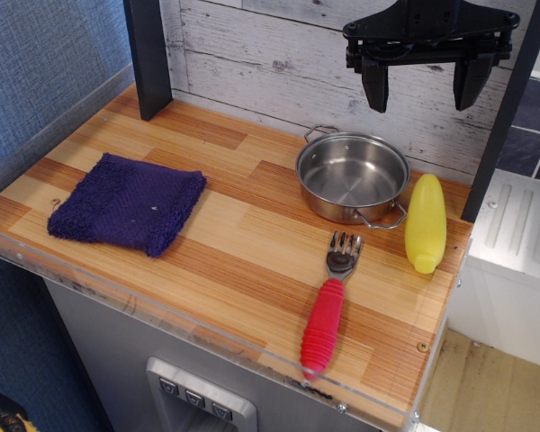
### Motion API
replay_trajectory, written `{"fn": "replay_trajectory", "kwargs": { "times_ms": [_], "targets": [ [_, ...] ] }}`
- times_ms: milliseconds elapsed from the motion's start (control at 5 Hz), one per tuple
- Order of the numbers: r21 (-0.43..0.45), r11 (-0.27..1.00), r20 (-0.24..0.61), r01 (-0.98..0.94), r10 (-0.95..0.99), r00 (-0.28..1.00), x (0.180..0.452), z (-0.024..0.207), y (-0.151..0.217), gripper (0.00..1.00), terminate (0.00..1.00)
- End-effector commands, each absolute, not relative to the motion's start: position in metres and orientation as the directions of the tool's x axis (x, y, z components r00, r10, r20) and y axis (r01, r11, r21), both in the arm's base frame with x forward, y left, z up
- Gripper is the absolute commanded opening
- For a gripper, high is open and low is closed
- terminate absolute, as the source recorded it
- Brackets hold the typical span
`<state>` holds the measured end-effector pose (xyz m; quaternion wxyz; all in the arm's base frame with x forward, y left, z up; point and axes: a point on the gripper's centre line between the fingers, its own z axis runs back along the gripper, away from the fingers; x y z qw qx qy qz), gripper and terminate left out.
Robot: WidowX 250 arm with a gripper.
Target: Move the purple towel to the left of the pot
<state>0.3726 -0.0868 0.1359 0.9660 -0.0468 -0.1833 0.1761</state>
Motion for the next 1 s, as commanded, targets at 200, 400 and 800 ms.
{"fn": "replay_trajectory", "kwargs": {
  "times_ms": [200, 400, 800],
  "targets": [
    [-0.120, 0.908, 0.360, -0.402, 0.417, 0.835, 0.352, 0.147, -0.041, 1.00, 0.00],
    [-0.084, 0.879, 0.337, -0.468, 0.467, 0.817, 0.324, 0.156, 0.003, 1.00, 0.00],
    [-0.070, 0.793, 0.344, -0.605, 0.588, 0.732, 0.283, 0.171, 0.085, 1.00, 0.00]
  ]
}}
